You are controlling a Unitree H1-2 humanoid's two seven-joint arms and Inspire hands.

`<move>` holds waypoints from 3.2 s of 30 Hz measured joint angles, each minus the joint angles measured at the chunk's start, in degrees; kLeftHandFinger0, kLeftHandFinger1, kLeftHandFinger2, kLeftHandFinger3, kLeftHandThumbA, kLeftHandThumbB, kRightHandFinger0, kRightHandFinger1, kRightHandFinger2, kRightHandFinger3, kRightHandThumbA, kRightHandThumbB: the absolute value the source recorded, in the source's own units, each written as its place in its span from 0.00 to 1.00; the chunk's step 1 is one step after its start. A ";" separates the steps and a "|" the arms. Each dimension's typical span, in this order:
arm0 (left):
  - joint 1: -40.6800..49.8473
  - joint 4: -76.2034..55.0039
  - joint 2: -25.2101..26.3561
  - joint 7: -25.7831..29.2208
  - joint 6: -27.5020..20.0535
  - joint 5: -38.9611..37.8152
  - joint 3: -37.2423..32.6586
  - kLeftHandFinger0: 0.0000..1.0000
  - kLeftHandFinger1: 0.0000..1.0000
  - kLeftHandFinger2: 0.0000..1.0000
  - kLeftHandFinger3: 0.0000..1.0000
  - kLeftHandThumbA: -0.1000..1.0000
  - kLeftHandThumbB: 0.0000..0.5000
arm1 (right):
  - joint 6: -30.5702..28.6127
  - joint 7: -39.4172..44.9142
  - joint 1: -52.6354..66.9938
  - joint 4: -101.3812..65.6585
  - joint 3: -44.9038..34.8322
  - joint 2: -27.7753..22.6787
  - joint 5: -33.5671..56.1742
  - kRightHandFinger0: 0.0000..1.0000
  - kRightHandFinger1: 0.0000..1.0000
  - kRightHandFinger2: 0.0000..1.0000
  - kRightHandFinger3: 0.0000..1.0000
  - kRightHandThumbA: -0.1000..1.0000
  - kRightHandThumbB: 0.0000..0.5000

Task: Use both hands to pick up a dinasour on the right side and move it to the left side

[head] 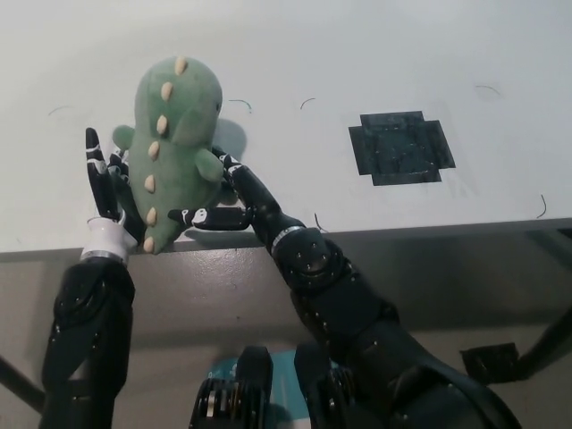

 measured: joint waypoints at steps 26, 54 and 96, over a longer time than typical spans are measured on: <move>-1.27 -0.05 1.39 -0.08 3.37 0.00 0.52 1.00 1.00 1.00 1.00 1.00 0.73 | -1.22 1.35 -3.12 4.06 -1.51 -0.03 -0.22 1.00 1.00 1.00 1.00 1.00 0.44; -0.75 -1.12 3.78 -2.99 3.59 1.16 -1.33 1.00 1.00 1.00 1.00 1.00 0.75 | -2.93 4.34 -4.41 1.36 -4.83 -5.42 -1.33 1.00 1.00 1.00 1.00 1.00 0.15; 20.38 -32.75 3.54 -3.72 3.96 4.90 -2.06 1.00 1.00 1.00 1.00 1.00 0.62 | 1.74 12.73 24.30 -46.21 -12.28 -19.18 4.84 1.00 1.00 1.00 1.00 1.00 0.14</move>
